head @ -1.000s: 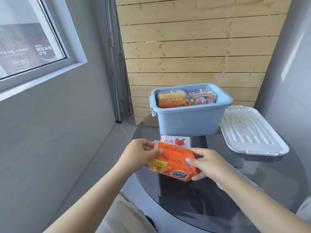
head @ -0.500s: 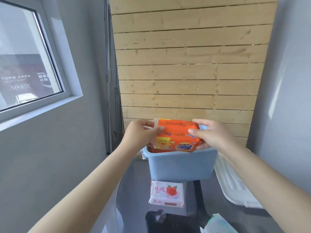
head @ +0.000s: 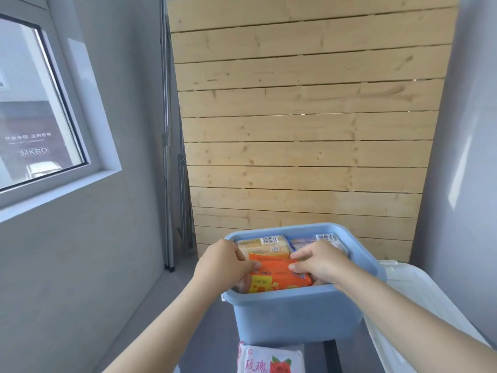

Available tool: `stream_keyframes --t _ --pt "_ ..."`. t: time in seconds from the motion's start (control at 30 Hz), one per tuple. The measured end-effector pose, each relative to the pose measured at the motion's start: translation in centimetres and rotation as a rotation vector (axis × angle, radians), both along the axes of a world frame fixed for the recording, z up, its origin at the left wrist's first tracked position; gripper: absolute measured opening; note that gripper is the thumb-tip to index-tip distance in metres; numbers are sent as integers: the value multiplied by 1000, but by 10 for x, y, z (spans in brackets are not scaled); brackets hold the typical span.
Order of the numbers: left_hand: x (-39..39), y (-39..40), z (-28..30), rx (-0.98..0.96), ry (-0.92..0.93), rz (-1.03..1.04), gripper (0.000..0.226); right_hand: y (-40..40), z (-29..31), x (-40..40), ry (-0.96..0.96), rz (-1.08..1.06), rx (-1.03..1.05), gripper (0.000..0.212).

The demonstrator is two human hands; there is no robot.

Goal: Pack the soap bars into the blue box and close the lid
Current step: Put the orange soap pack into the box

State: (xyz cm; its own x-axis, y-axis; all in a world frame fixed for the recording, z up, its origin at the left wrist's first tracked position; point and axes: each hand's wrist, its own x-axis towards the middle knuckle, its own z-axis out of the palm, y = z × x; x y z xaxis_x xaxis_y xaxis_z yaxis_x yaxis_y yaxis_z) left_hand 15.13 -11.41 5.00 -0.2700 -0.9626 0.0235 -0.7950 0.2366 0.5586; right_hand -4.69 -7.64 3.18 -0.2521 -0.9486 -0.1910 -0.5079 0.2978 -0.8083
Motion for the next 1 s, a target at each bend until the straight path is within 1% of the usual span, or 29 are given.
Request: stream_keyframes --t 0.1,0.2,0.3,0.37,0.43,0.53,0.6,0.67,0.77,0.83,0.9,1.0 --pt "0 -5 -4 -19 -79 10 39 -4 -4 -4 -26 -1 -12 33" --pt "2 -8 -13 -20 -66 25 30 -7 -6 -6 -67 25 -1 24" --pt "1 -10 -23 -50 -84 36 36 -9 -8 -5 -90 40 2 23" --pt "1 -13 -26 -52 -85 56 39 -11 -10 -3 -51 53 10 26" --pt "0 -16 -27 -51 -104 70 38 -14 -14 -1 29 77 7 29" --pt "-2 -16 -28 -53 -113 79 37 -13 -14 1 70 87 -8 33" --pt "-2 -13 -29 -80 -69 87 35 -9 -11 1 146 69 -36 34" --pt "-1 -3 -31 -139 26 116 31 5 -6 3 191 10 -116 29" --pt "0 27 -32 -284 137 132 23 40 1 9 183 -36 -300 26" --pt "-2 55 -33 -408 190 83 16 70 0 13 225 -31 -426 23" --pt "-4 84 -35 -460 258 -17 7 103 -7 16 257 3 -448 21" --pt "-7 117 -49 -361 298 -153 6 145 -29 16 258 30 -357 21"
